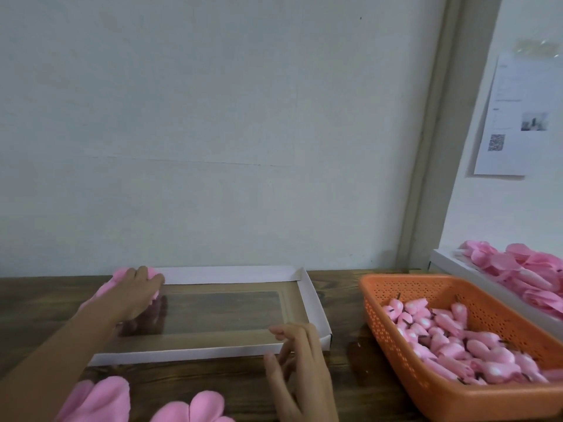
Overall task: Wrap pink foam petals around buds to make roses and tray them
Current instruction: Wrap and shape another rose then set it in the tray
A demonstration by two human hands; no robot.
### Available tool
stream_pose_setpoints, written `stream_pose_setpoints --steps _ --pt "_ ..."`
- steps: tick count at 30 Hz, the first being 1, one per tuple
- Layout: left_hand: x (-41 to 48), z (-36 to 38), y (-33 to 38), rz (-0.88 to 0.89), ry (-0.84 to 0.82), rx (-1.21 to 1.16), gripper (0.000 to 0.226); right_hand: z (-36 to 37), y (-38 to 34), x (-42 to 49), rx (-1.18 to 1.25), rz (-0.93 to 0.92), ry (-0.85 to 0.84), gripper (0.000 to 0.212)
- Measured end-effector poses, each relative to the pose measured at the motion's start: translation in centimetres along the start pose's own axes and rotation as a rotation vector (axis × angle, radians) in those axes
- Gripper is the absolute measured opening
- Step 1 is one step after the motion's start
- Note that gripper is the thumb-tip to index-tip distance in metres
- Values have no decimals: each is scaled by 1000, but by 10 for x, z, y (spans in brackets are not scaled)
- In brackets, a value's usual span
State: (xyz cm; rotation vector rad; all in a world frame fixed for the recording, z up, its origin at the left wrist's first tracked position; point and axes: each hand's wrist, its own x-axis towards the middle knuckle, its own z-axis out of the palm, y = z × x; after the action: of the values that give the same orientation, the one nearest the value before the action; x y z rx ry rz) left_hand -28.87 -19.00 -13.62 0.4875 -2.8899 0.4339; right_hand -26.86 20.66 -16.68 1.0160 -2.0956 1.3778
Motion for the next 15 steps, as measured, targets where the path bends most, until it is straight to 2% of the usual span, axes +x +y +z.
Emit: stream_pose_setpoints --steps 2,5,8,11,15 --pt "0 0 3 38 46 20 34 -1 -1 -1 -15 2 0 45" --pt "-3 -3 9 -25 107 12 26 -5 -4 -1 -9 24 -24 35" --pt "-5 -16 11 -55 65 -17 18 -11 -11 0 -9 56 -108 31" --pt "-8 -37 16 -37 23 -24 39 -17 -21 -4 25 -36 -159 4" --pt "-22 -72 30 16 -10 74 58 -17 -35 -6 -21 -73 -327 37"
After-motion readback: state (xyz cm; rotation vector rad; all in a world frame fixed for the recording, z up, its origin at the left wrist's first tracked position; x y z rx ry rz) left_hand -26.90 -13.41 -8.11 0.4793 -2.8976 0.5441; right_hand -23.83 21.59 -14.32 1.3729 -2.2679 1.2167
